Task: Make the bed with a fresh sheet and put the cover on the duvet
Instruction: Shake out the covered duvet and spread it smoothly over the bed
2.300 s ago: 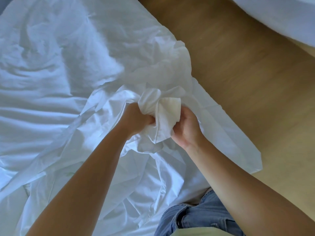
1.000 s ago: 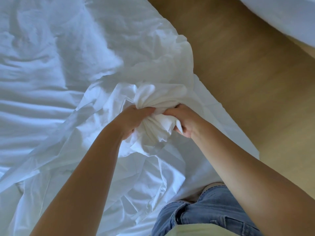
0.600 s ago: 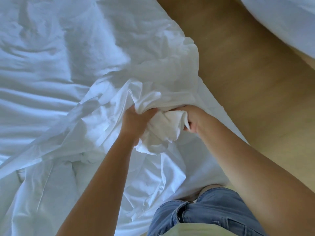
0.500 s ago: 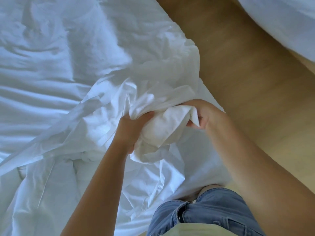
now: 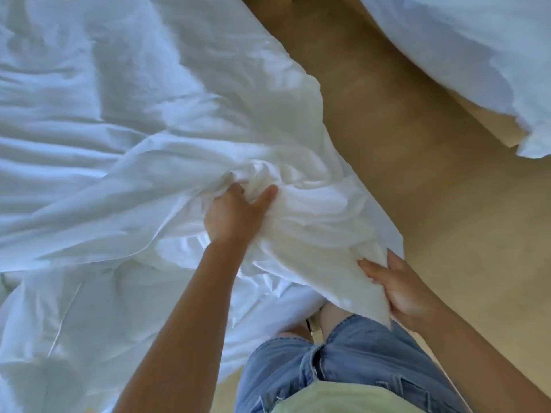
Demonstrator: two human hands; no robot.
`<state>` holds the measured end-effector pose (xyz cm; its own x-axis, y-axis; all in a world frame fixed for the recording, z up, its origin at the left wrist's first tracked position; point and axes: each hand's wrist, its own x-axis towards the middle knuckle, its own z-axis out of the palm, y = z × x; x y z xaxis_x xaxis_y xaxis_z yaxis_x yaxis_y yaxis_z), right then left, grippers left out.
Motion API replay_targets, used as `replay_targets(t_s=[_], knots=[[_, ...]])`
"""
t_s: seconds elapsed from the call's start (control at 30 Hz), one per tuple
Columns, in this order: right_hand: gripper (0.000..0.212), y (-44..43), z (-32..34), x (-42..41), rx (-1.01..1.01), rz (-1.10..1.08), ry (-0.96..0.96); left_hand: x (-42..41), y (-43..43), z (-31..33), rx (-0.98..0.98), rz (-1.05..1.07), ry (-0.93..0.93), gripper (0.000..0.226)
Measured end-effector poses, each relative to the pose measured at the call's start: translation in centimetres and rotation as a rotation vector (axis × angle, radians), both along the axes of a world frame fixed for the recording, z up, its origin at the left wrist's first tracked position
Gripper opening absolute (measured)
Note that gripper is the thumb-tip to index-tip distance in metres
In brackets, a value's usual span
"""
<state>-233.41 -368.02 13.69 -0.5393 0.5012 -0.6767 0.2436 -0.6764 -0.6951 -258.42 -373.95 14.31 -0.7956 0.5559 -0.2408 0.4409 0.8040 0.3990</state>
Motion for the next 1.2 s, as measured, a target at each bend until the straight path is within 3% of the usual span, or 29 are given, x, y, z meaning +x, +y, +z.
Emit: replay_targets(t_s=[0.1, 0.2, 0.3, 0.37, 0.43, 0.5, 0.57, 0.7, 0.77, 0.9, 1.0, 1.1, 1.2], knots=[[0.025, -0.1, -0.8, 4.6, 0.152, 0.105, -0.230, 6.4, -1.0, -1.5, -0.298, -0.166, -0.132, 0.062], [0.023, 0.9, -1.2, 7.3, 0.218, 0.190, -0.313, 9.3, -1.3, -0.4, -0.459, -0.234, -0.074, 0.040], [0.017, 2.3, -1.4, 7.5, 0.290, 0.146, -0.332, 12.4, 0.3, 2.0, -0.251, -0.193, 0.160, 0.033], [0.020, 3.3, -1.9, 6.9, 0.353, 0.103, -0.334, 14.6, 2.9, 2.2, -0.082, -0.286, 0.253, 0.041], [0.022, 4.3, -2.3, 6.7, 0.396, 0.066, -0.348, 16.3, 5.8, 1.3, -0.186, -0.411, 0.209, 0.055], [0.022, 5.7, -2.1, 8.2, 0.432, -0.006, -0.334, 17.8, 8.5, 0.0, -0.239, -0.431, 0.126, 0.047], [0.025, 7.9, -1.6, 11.7, 0.464, -0.111, -0.329, 20.1, 10.8, -0.4, -0.126, -0.419, 0.079, 0.040], [0.016, 14.3, -1.4, 21.5, 0.571, -0.253, -0.500, 25.6, 13.8, 0.1, 0.255, -0.228, -0.135, 0.047], [0.011, 16.8, -3.8, 24.8, 0.628, -0.200, -0.615, 27.3, 13.5, -1.0, 0.222, -0.182, -0.113, 0.048], [0.018, 18.9, -12.6, 25.5, 0.467, -0.097, -0.756, 30.2, 10.8, -7.3, -0.184, -0.163, -0.208, 0.039], [0.028, 18.8, -18.2, 24.9, 0.337, -0.029, -0.761, 30.9, 10.2, -11.5, -0.403, -0.205, -0.251, 0.025], [0.022, 19.1, -20.8, 24.9, 0.242, 0.053, -0.709, 29.2, 11.7, -14.1, -0.257, -0.106, -0.174, 0.031], [0.014, 20.8, -21.7, 25.0, 0.063, 0.101, -0.516, 27.1, 14.7, -16.3, -0.093, 0.134, -0.120, 0.051]])
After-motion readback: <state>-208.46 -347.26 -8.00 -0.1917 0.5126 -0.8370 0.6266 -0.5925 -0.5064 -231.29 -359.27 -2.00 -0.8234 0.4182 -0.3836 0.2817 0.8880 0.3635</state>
